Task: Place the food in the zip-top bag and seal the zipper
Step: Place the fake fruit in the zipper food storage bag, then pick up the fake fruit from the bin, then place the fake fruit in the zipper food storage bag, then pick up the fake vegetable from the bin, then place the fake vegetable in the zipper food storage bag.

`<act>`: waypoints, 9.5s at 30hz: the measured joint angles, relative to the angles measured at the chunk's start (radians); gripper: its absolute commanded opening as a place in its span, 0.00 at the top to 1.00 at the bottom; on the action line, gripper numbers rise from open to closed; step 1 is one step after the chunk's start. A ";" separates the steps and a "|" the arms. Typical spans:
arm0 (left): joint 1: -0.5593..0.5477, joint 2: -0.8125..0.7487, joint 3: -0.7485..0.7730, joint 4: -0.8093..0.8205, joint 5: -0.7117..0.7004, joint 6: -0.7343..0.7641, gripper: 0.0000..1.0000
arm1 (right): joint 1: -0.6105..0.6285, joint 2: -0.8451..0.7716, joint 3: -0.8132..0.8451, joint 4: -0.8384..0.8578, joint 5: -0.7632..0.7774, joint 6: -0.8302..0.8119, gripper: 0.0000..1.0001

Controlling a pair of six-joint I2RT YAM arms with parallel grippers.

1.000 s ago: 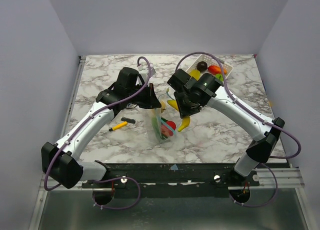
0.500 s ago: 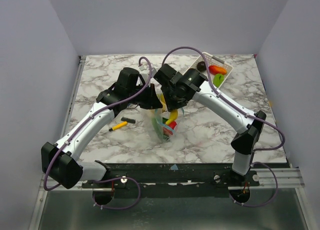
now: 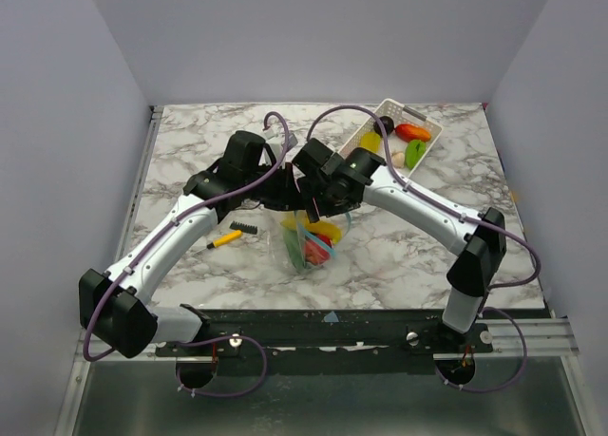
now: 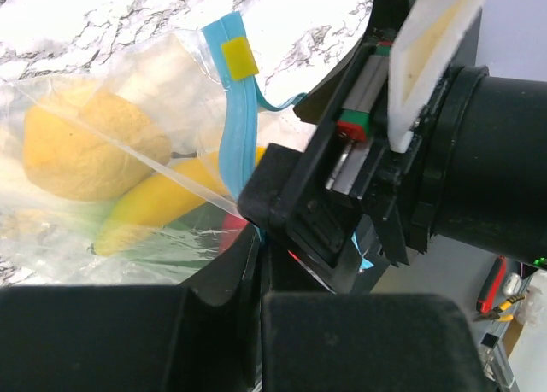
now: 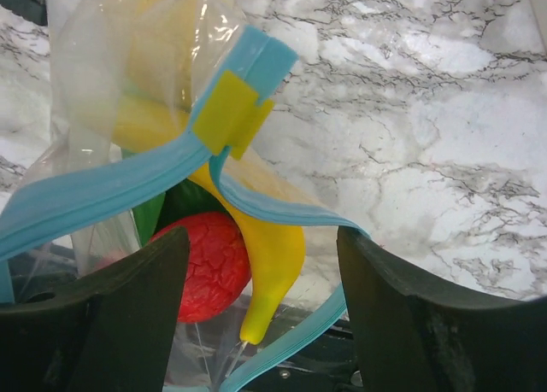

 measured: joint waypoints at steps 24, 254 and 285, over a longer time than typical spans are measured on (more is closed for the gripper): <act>-0.006 0.000 0.055 -0.050 -0.008 0.000 1.00 | -0.179 -0.438 -0.306 0.274 0.050 0.040 0.41; 0.027 -0.019 -0.039 0.028 0.005 0.018 1.00 | -0.658 0.307 -0.146 0.684 0.220 -0.166 0.67; 0.029 -0.019 -0.042 0.035 0.018 0.011 1.00 | -0.239 -0.531 -0.551 0.704 -0.687 -0.251 0.64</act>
